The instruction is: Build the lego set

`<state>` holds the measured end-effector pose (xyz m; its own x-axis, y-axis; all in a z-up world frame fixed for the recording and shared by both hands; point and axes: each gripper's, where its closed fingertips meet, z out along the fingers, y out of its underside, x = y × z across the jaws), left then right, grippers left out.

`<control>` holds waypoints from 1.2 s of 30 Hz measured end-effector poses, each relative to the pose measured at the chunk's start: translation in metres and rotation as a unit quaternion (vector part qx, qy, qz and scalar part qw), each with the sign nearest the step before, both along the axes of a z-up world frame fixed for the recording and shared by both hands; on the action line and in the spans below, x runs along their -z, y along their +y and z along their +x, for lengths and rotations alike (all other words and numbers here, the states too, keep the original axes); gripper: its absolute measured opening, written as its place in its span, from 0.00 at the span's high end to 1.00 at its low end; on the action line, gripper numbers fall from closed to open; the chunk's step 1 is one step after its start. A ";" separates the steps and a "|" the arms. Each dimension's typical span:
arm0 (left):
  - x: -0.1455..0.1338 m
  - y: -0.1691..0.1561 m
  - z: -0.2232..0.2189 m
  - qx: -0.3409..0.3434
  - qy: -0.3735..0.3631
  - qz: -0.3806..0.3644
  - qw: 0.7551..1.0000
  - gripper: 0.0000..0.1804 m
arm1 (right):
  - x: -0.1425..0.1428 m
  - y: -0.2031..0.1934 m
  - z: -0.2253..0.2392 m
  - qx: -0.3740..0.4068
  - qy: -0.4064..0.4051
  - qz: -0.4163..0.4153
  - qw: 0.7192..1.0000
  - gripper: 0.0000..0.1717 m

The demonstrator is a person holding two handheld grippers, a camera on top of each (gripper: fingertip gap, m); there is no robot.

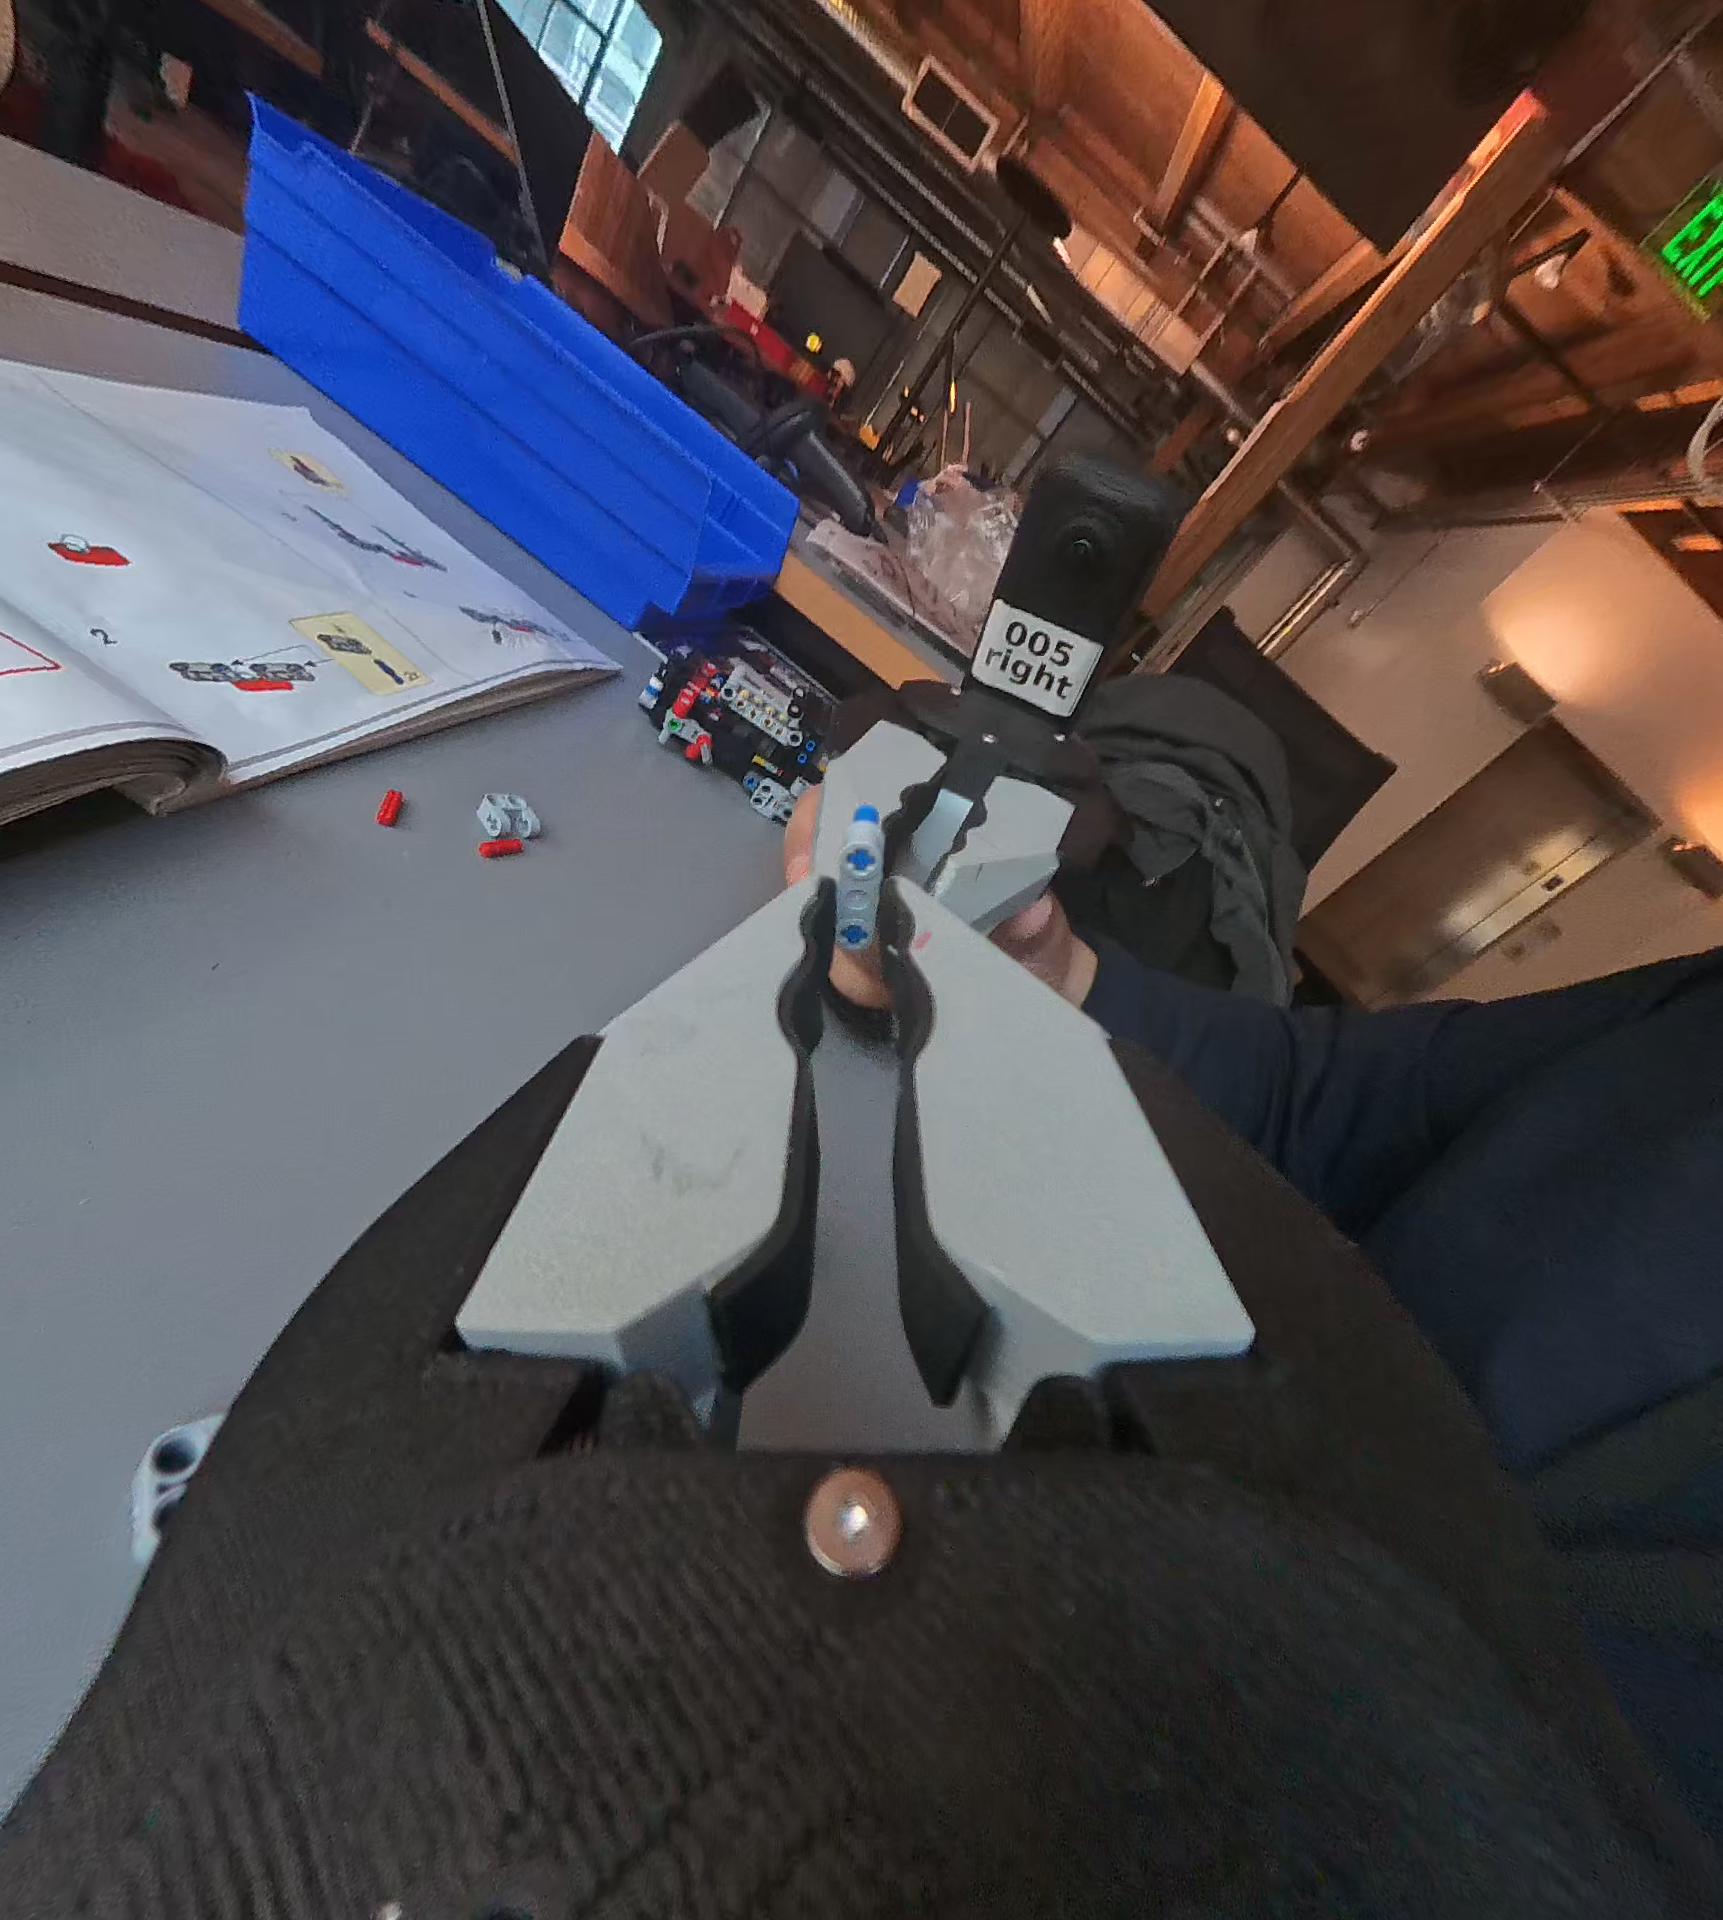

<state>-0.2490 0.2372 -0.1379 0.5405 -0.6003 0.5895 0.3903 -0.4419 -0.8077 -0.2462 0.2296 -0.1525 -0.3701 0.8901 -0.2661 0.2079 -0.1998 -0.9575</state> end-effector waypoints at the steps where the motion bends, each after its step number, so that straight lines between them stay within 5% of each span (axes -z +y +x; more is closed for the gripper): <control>1: -0.001 0.000 0.002 -0.001 -0.005 0.005 1.000 0.97 | -0.001 0.000 -0.002 0.003 0.002 -0.008 1.000 0.95; 16: -0.002 0.001 0.015 0.004 -0.039 0.023 0.999 0.97 | -0.014 0.003 0.005 -0.008 0.026 -0.058 0.998 1.00; 24: 0.007 -0.008 0.006 0.064 0.135 0.010 0.989 0.90 | 0.005 -0.002 0.006 -0.031 -0.039 -0.004 0.999 1.00; 28: 0.021 -0.011 0.010 0.090 0.215 -0.001 0.973 0.98 | 0.016 -0.010 0.007 -0.051 -0.073 0.021 0.996 1.00; 36: 0.027 -0.014 0.015 0.129 0.217 -0.024 0.967 0.95 | 0.017 -0.010 0.008 -0.060 -0.078 -0.002 0.995 1.00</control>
<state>-0.2343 0.2236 -0.1652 0.5799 -0.7253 0.3710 -0.1092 -0.5205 -0.8469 -0.2386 0.2197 -0.1694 -0.4273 0.8411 -0.3317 0.3770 -0.1676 -0.9109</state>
